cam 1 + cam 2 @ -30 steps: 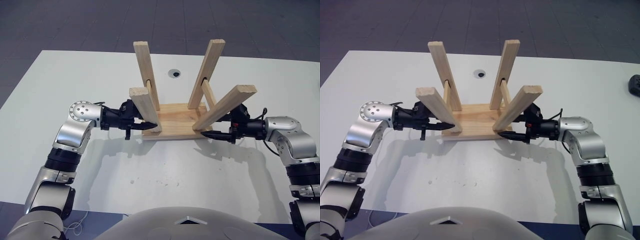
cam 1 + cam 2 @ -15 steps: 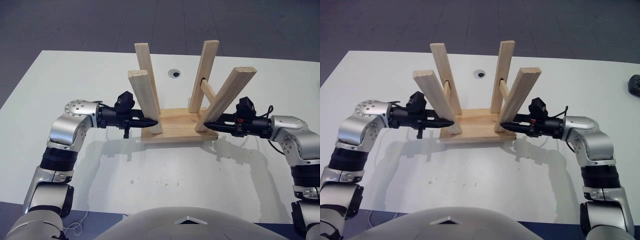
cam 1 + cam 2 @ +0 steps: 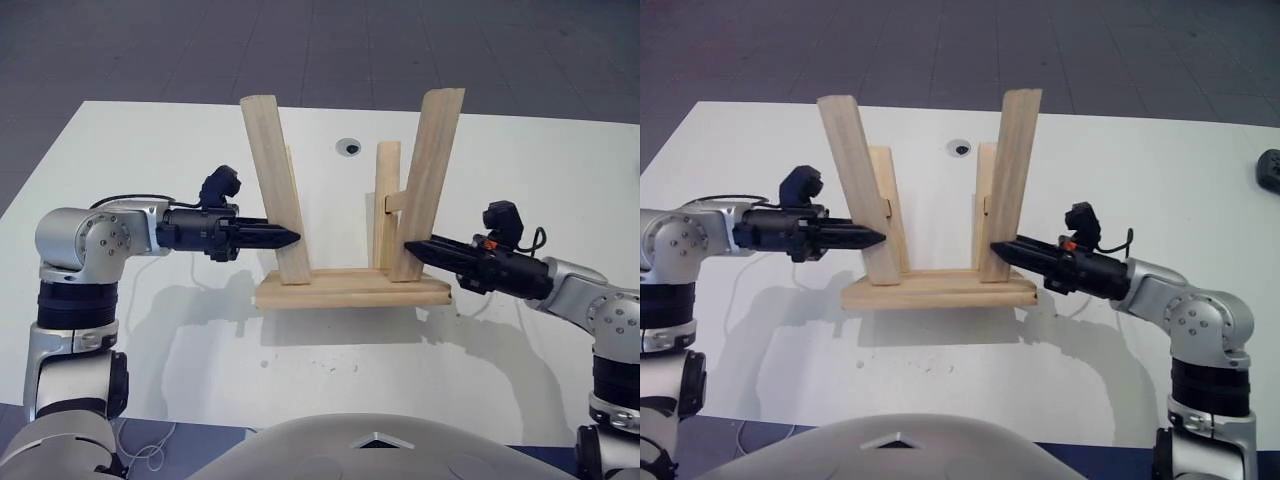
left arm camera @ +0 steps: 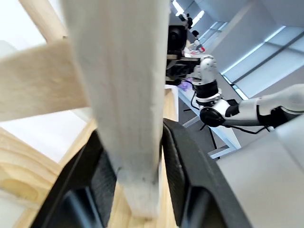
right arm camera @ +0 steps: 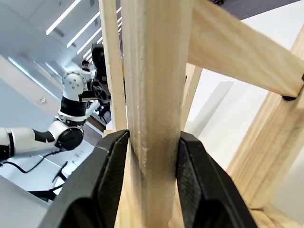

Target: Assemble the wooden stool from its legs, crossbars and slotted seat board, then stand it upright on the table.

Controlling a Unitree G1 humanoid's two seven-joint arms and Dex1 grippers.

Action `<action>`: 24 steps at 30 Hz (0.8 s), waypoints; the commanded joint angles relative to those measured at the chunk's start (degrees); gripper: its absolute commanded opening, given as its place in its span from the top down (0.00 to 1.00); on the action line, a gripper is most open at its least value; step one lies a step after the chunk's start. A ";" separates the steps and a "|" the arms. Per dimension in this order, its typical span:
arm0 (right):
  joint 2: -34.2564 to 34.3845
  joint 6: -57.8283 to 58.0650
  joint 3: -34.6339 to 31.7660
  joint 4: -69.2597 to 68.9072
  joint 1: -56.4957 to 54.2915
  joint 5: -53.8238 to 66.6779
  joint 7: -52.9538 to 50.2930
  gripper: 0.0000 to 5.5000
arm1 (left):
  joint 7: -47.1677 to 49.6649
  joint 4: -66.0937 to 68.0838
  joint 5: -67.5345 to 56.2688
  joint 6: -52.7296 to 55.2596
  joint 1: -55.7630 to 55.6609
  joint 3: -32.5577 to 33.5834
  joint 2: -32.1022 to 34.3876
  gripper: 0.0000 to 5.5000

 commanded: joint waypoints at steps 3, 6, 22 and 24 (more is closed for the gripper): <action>4.04 -1.69 -3.32 0.53 -0.81 4.04 -18.07 0.52 | 13.38 8.40 5.96 -3.49 -3.34 1.98 -4.99 0.55; 3.51 -2.75 -3.82 0.26 -0.08 3.17 -18.68 0.44 | 14.08 6.18 3.06 -3.00 -2.10 4.92 -5.62 0.45; -9.22 -43.73 -5.03 -1.99 21.74 -37.56 14.88 0.02 | 3.77 -12.08 11.27 -38.53 19.87 23.20 9.23 0.02; -9.38 -48.84 -3.02 -2.44 24.82 -41.22 18.60 0.02 | -0.80 -14.35 12.82 -42.16 25.83 21.16 10.97 0.02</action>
